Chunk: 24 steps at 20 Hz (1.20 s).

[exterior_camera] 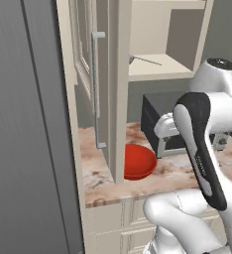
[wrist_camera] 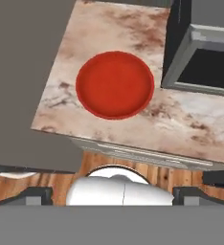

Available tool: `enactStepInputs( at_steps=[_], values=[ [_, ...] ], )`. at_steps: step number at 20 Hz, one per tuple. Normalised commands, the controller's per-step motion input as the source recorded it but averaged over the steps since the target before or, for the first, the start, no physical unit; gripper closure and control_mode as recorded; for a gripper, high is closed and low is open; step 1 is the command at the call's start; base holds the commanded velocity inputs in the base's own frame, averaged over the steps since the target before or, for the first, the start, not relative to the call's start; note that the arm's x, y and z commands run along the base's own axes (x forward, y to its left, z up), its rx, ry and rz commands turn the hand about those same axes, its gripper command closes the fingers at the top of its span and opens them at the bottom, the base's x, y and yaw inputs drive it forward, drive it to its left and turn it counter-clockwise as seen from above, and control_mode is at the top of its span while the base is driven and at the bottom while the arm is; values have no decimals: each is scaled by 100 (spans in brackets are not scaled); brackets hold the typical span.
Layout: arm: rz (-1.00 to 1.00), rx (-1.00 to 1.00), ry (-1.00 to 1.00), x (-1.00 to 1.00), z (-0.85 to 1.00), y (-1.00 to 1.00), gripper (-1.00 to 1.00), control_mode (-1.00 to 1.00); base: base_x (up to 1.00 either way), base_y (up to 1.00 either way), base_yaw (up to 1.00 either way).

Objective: Open the cabinet and setup a tea strainer by placing it in the bowl upright.

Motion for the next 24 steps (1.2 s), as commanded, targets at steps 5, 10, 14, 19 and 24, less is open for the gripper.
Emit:
enactStepInputs(
  at_steps=[5,10,14,19,24],
  values=[
    [18,-45,-10,9,18,-1,-100,-100,0,0,0],
    [7,-9,-9,8,50,0,-100,-100,0,0,0],
    [4,8,-29,27,36,0,-100,-100,0,0,0],
    [10,4,-24,42,32,-18,-100,-100,0,0,0],
    [1,-16,-11,43,11,2,-100,-100,0,0,0]
  ],
)
